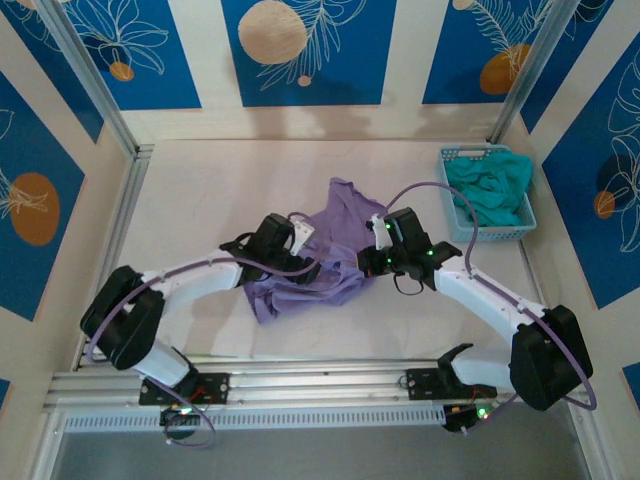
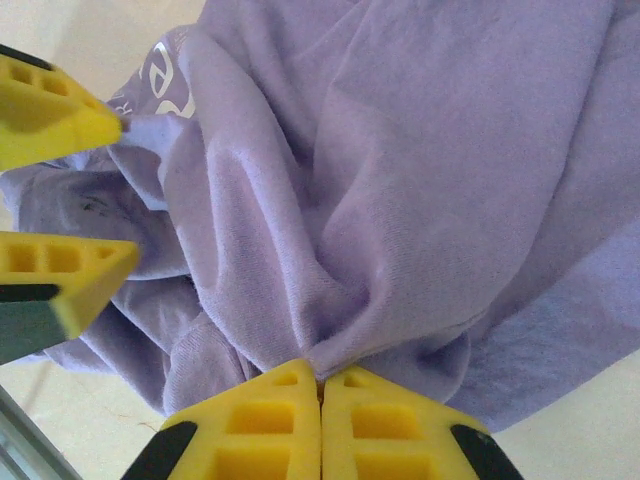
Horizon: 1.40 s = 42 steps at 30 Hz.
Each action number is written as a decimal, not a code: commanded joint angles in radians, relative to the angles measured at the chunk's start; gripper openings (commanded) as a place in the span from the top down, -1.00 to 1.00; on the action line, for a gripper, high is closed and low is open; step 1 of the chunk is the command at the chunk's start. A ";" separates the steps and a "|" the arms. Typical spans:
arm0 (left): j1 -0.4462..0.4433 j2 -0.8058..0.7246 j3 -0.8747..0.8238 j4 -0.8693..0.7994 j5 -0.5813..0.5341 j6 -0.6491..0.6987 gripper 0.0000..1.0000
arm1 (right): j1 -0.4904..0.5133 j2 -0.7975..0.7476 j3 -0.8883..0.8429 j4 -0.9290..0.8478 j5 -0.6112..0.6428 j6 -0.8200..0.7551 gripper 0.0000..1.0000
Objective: Fold the inside-out t-shirt
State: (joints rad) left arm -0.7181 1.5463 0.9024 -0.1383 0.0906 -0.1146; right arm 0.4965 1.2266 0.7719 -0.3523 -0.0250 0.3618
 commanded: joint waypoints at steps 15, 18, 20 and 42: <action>0.046 -0.144 0.197 -0.163 0.173 -0.014 1.00 | -0.038 -0.061 0.088 0.123 -0.086 -0.183 0.98; 0.075 -0.264 0.198 -0.237 0.233 -0.042 1.00 | -0.038 -0.088 0.095 0.178 -0.145 -0.226 0.99; 0.092 -0.326 0.205 -0.276 0.260 -0.059 1.00 | -0.035 -0.101 0.099 0.200 -0.173 -0.250 0.99; 0.121 -0.370 0.243 -0.245 0.382 -0.195 1.00 | 0.328 -0.195 -0.023 0.264 0.233 -0.411 -0.40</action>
State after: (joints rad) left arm -0.6060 1.1751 1.1076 -0.4068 0.4313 -0.2874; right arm 0.7868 1.0115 0.7700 -0.1627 0.1375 -0.0002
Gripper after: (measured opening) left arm 0.044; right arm 0.662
